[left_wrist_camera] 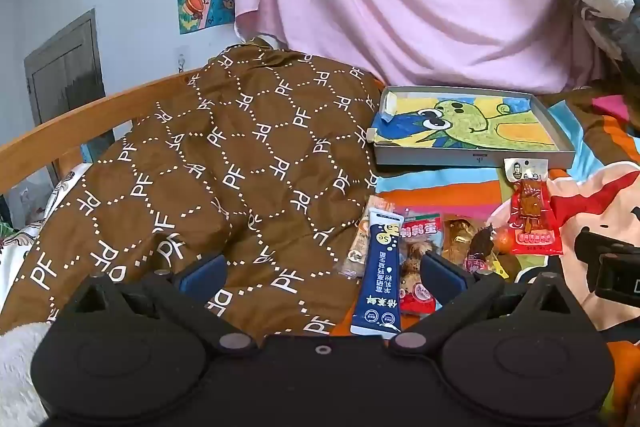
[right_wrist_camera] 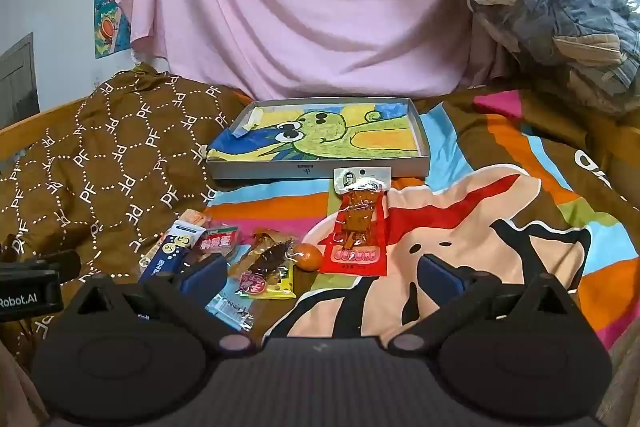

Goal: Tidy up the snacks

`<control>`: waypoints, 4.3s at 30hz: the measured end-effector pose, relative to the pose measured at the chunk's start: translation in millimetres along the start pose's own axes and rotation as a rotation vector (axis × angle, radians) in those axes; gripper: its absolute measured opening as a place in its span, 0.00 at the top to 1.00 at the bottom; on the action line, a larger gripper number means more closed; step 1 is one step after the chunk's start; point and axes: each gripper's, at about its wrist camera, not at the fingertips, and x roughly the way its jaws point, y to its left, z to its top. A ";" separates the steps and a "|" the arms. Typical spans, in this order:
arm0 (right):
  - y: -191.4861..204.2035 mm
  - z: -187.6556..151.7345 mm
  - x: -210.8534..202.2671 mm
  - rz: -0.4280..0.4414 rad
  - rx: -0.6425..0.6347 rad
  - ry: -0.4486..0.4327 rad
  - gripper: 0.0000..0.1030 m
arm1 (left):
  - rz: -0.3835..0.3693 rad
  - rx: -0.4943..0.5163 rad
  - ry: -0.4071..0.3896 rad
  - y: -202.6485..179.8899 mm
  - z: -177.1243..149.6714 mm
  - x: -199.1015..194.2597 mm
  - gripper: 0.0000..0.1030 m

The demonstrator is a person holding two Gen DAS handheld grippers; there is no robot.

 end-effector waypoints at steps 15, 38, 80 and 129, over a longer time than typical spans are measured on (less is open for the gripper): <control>0.8 -1.3 1.8 -0.002 -0.002 0.006 0.00 | -0.001 -0.002 0.002 0.0 0.0 0.1 0.01; 0.5 -3.4 4.3 -0.007 0.003 0.020 0.00 | -0.017 -0.008 0.031 -0.9 -1.5 2.8 0.01; -0.8 -0.8 11.7 0.010 0.024 0.106 0.00 | -0.041 0.018 0.126 -7.0 -0.7 15.9 0.01; 21.7 19.8 93.6 0.249 -0.200 0.278 0.00 | -0.196 0.082 0.467 0.3 35.6 162.6 0.01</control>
